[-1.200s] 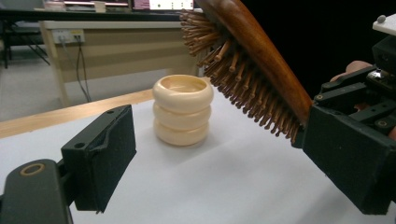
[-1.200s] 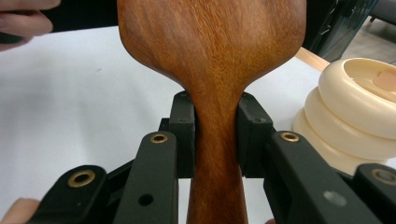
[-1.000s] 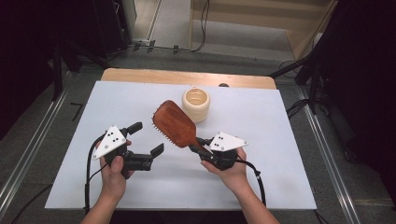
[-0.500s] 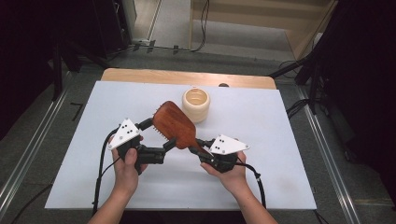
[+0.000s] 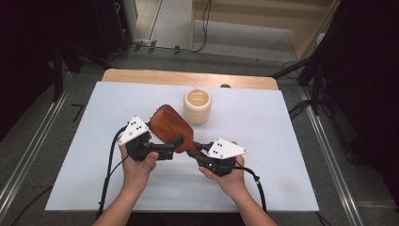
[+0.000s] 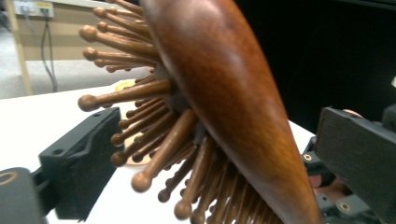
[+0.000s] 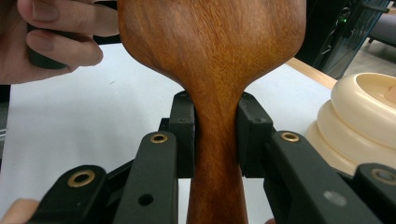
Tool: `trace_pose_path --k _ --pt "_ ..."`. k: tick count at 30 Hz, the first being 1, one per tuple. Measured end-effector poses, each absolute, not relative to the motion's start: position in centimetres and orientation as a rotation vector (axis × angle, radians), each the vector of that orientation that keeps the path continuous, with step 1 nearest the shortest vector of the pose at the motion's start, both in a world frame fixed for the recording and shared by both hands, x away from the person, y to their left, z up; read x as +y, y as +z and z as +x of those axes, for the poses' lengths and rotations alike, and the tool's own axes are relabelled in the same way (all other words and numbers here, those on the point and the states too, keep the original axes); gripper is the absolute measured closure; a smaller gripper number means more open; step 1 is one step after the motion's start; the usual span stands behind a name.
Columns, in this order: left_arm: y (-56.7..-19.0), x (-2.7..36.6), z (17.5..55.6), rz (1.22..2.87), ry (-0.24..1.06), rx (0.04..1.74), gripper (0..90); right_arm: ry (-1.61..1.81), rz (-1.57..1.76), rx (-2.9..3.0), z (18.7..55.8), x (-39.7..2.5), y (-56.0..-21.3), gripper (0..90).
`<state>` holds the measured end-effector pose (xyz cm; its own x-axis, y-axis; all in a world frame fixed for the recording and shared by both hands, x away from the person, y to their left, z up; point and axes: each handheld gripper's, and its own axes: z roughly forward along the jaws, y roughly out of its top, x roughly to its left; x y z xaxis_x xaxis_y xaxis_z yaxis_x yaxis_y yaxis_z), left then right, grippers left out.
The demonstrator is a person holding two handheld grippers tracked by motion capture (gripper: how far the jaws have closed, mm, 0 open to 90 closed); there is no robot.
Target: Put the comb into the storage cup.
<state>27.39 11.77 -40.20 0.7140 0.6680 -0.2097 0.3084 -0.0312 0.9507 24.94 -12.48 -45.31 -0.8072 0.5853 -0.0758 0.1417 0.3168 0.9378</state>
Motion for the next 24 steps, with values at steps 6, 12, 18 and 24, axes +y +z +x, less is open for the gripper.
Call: trace_pose_path --k 6,12,18,24 --pt "-40.16 11.5 27.37 1.621 0.339 0.839 14.2 1.499 0.653 2.176 24.86 -12.31 -45.36 69.9" --pt "-40.15 11.33 27.47 1.62 0.319 0.838 20.4 1.499 0.653 2.165 24.71 -12.1 -45.36 69.9" --pt "-40.17 11.63 27.98 1.6 0.233 0.881 32.5 1.486 0.654 2.148 24.65 -11.98 -45.61 69.9" --pt "-40.2 11.82 28.19 1.598 0.169 0.866 38.5 1.489 0.644 2.137 24.68 -11.96 -45.82 69.8"
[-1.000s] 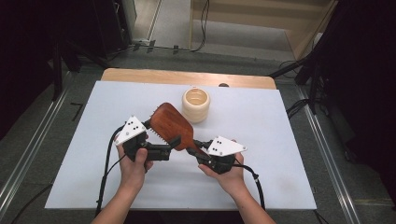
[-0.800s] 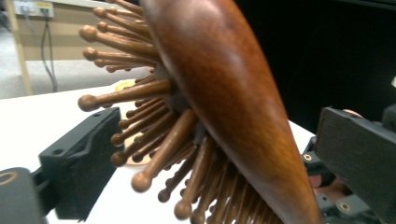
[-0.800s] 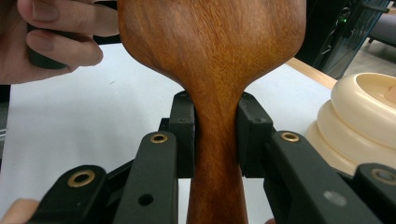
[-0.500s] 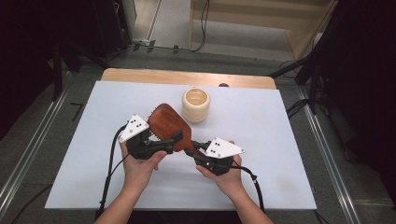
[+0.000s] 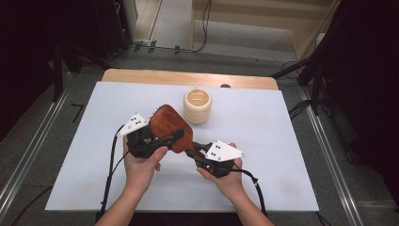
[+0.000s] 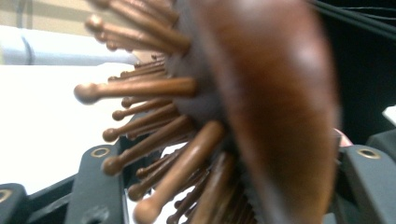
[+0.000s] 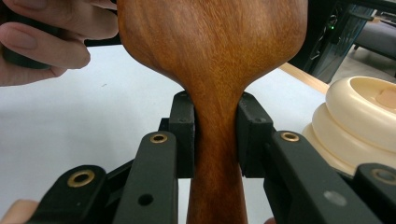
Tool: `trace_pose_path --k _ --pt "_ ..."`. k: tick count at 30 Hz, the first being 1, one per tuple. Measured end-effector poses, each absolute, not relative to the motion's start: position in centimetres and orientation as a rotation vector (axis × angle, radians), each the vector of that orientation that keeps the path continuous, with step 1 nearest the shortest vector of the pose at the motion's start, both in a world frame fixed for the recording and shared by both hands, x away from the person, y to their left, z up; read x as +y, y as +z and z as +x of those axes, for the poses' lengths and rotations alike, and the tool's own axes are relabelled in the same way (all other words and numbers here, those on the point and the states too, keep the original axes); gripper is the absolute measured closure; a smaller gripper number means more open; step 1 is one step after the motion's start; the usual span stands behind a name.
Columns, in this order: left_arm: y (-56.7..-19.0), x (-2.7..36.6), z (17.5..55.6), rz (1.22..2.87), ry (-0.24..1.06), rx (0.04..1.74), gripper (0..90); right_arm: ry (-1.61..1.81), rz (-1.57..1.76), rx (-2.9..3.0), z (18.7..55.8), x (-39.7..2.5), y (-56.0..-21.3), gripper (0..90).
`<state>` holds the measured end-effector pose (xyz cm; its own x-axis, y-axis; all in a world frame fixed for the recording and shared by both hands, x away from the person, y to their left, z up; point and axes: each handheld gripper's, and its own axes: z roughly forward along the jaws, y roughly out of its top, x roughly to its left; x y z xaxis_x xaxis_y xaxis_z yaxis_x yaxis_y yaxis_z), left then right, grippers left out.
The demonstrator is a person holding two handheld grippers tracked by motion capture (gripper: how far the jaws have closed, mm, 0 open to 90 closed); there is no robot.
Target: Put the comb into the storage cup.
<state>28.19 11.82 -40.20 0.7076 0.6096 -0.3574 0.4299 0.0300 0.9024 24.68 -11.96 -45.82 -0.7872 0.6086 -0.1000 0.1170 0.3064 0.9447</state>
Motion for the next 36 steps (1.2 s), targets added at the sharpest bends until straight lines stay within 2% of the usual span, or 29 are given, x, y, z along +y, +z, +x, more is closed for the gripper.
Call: trace_pose_path --k 13,14,19,25,36 --pt "-39.9 11.6 27.7 1.606 0.135 0.762 54.8 1.526 0.633 2.123 25.1 -12.0 -46.1 67.8" --pt "-39.8 11.5 27.7 1.613 0.152 0.761 55.4 1.547 0.642 2.13 25.2 -12.1 -46.1 64.6" --pt "-39.4 11.6 27.9 1.641 0.169 0.751 56.5 1.623 0.695 2.129 25.6 -13.0 -45.7 37.0" --pt "-39.0 11.8 28.1 1.637 0.174 0.74 56.8 1.693 0.809 2.07 25.7 -14.5 -45.2 0.0" --pt "-38.2 11.8 28.8 1.635 0.209 0.733 56.8 1.668 0.847 2.031 25.3 -17.4 -45.2 0.0"
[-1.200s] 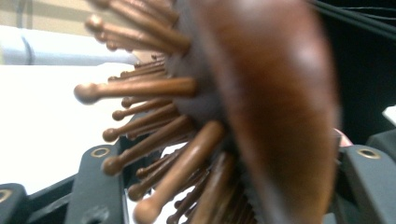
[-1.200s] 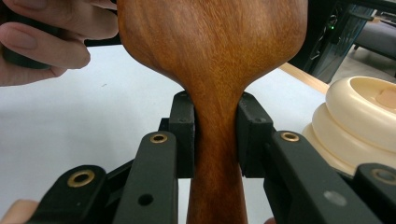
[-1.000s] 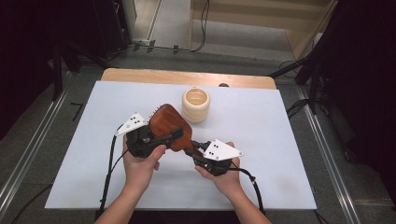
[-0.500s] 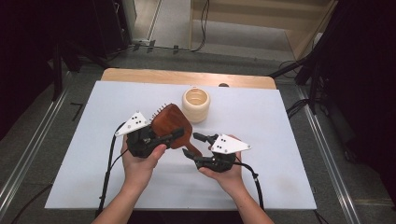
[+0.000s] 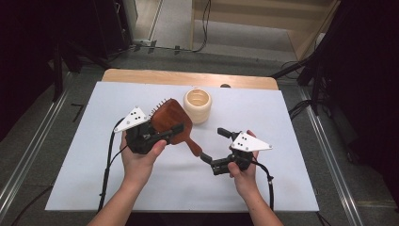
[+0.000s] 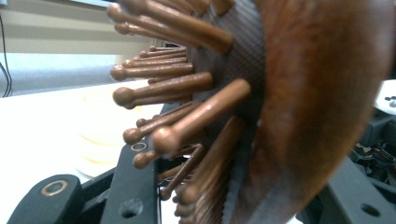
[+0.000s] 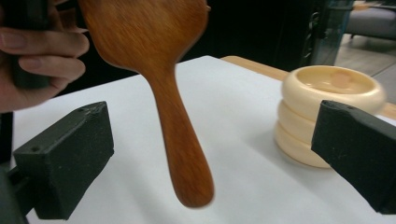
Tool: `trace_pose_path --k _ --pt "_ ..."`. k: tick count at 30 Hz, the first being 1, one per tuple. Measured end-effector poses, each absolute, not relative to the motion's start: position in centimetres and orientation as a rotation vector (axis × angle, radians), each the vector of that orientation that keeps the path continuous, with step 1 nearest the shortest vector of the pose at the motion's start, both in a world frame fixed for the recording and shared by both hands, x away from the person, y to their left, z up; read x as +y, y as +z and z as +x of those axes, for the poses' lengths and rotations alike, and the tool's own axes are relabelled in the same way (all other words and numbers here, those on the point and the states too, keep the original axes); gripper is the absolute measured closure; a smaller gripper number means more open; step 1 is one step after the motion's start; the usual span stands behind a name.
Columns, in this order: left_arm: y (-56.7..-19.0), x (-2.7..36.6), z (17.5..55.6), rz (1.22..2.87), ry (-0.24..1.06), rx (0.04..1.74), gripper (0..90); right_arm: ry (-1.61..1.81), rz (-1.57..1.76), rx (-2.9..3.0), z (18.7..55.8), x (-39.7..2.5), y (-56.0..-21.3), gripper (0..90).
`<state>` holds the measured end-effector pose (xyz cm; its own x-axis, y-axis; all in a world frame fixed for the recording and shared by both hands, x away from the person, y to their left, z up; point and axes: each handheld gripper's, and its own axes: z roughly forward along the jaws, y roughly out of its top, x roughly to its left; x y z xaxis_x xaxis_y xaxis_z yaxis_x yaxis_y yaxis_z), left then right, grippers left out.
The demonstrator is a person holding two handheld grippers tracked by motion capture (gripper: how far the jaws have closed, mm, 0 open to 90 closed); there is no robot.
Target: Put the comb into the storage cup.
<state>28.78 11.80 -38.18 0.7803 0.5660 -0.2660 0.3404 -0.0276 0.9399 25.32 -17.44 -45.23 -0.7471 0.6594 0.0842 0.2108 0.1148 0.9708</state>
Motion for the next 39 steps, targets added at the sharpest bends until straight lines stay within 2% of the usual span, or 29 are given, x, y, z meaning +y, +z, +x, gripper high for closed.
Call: trace_pose_path --k 29,39 --pt "-37.4 11.2 31.0 1.653 0.242 0.738 56.6 1.566 0.93 1.914 22.7 -26.5 -47.9 0.0" --pt "-37.0 11.3 31.5 1.647 0.264 0.743 56.6 1.547 0.951 1.898 22.1 -28.3 -48.6 0.0"
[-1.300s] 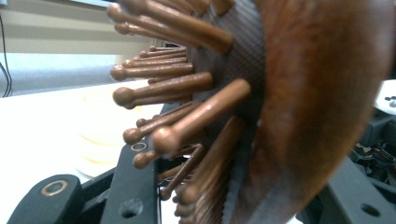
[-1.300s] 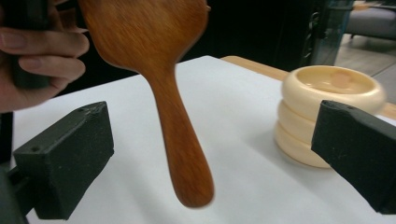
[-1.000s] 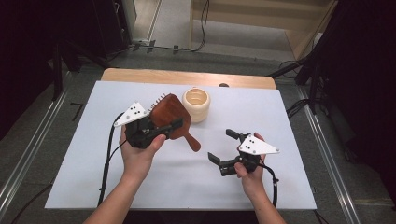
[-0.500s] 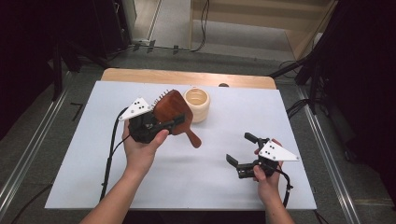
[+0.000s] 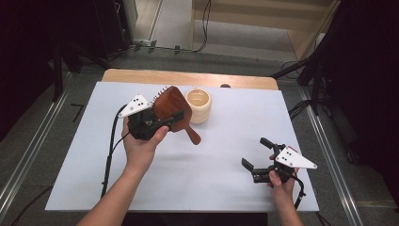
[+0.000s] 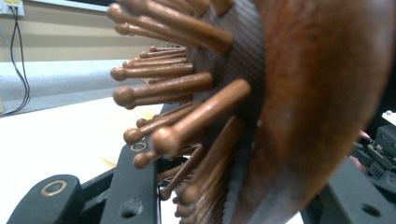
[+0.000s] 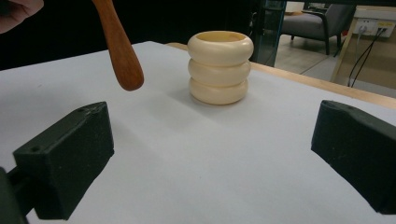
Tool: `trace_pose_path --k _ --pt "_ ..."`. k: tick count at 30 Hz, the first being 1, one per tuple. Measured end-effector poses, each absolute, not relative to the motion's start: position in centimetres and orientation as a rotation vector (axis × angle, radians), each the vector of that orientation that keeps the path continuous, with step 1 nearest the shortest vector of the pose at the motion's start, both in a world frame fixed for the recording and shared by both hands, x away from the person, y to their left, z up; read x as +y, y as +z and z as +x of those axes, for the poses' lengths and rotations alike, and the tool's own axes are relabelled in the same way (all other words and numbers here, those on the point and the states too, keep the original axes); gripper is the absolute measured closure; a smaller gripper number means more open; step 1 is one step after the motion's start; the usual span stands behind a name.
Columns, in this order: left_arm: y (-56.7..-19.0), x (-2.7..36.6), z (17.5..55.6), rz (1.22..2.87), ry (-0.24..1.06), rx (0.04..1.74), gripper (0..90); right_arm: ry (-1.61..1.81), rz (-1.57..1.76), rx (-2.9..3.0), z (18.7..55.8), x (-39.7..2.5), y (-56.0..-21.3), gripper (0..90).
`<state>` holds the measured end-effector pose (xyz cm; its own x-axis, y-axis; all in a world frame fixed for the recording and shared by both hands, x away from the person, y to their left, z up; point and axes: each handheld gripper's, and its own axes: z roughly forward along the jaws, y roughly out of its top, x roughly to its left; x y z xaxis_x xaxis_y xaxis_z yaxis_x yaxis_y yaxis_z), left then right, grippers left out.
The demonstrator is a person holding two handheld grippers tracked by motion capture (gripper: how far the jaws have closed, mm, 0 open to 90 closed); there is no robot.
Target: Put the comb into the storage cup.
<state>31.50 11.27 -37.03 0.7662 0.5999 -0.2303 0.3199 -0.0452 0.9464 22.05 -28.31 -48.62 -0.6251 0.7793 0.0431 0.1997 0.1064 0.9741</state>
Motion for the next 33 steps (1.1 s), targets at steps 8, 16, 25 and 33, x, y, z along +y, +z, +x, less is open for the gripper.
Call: trace_pose_path --k 8,16,25,33 --pt "-36.9 11.2 31.9 1.651 0.274 0.743 56.6 1.535 0.97 1.895 21.5 -29.8 -49.2 0.0" --pt "-36.7 11.0 32.7 1.634 0.255 0.742 56.6 1.523 1.0 1.881 21.0 -31.1 -49.7 0.0" --pt "-36.4 10.8 33.4 1.624 0.263 0.742 56.5 1.498 1.03 1.885 20.1 -32.5 -50.5 0.0" --pt "-36.1 10.7 34.1 1.623 0.276 0.749 56.6 1.475 1.064 1.864 19.5 -33.9 -50.9 0.0"
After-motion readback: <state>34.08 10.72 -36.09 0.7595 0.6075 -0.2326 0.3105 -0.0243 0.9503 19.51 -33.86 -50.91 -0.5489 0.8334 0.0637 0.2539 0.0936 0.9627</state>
